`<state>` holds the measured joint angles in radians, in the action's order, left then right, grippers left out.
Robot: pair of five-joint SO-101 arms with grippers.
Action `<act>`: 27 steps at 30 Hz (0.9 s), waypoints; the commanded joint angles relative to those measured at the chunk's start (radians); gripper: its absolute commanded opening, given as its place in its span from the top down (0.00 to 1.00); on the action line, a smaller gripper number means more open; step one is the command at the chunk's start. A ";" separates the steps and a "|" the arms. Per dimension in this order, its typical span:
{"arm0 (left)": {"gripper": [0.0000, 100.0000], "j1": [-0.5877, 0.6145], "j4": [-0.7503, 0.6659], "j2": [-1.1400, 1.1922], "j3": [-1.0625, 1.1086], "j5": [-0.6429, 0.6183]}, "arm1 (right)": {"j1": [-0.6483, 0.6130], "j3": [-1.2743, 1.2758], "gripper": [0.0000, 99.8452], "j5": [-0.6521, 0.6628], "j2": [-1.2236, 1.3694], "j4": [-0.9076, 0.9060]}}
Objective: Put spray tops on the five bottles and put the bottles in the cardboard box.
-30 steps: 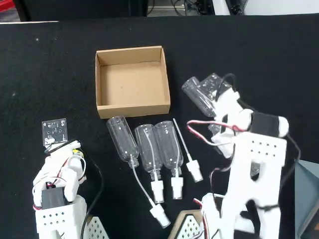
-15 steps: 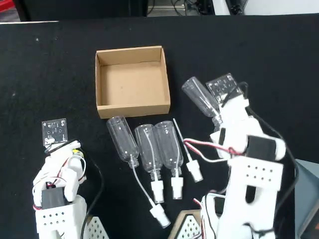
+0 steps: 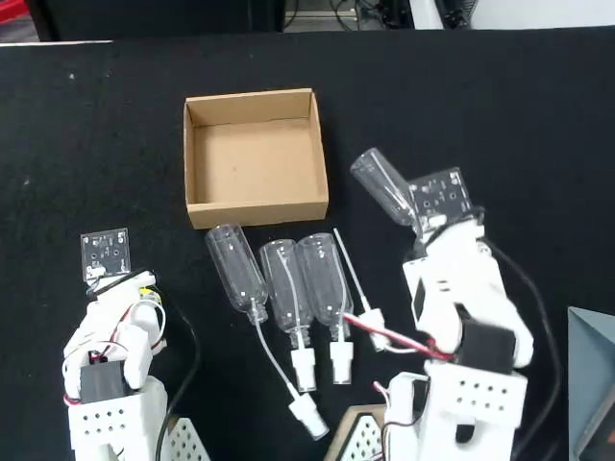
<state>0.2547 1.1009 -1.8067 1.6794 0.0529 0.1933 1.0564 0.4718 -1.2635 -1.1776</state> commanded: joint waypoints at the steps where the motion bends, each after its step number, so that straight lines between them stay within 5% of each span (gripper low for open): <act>1: 0.97 0.010 -0.025 -0.008 0.022 -0.003 | 0.014 0.041 0.94 -0.068 -0.097 0.080; 10: 0.97 0.002 -0.025 -0.008 0.022 -0.003 | 0.014 0.183 0.94 -0.238 -0.308 0.152; 27: 0.97 0.001 -0.026 -0.009 -0.008 -0.003 | 0.014 0.424 0.94 -0.244 -0.628 0.157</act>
<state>0.2547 1.0917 -1.8067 1.6794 0.0529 0.1933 1.4830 0.2355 -1.7975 -1.0503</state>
